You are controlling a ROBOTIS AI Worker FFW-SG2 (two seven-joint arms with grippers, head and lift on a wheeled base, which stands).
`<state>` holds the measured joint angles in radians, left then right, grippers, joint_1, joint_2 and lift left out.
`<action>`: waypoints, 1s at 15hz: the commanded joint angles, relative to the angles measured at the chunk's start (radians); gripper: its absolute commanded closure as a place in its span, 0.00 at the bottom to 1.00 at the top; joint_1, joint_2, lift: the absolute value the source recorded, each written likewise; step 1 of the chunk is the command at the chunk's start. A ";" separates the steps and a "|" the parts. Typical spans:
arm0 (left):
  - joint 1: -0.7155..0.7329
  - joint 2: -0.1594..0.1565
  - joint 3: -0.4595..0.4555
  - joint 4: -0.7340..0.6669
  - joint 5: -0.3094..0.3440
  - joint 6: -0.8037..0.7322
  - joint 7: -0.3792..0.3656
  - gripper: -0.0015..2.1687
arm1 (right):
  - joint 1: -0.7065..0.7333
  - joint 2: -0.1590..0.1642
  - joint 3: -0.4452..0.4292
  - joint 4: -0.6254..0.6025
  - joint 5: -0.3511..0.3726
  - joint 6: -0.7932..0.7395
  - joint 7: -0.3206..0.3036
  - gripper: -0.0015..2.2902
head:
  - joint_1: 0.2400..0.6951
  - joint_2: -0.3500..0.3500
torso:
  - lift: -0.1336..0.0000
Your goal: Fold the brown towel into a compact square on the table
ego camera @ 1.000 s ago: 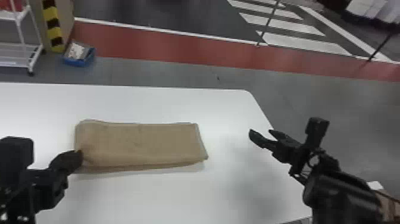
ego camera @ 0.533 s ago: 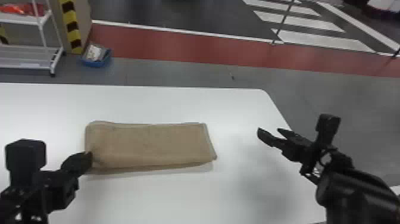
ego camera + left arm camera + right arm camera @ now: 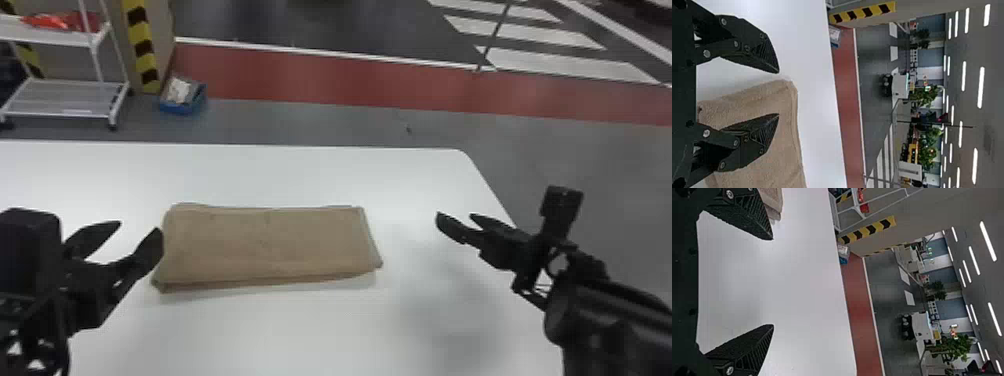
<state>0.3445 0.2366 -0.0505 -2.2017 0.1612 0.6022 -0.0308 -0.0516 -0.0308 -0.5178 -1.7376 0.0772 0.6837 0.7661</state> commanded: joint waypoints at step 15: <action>-0.239 -0.046 -0.249 0.327 -0.106 -0.161 -0.138 0.63 | -0.105 0.032 0.303 -0.080 0.044 0.457 -0.185 0.17 | 1.00 0.24 | 0.07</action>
<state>0.1062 0.1891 -0.3032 -1.8775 0.0591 0.4254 -0.1651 -0.1384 -0.0015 -0.2326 -1.8183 0.0958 1.1074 0.5812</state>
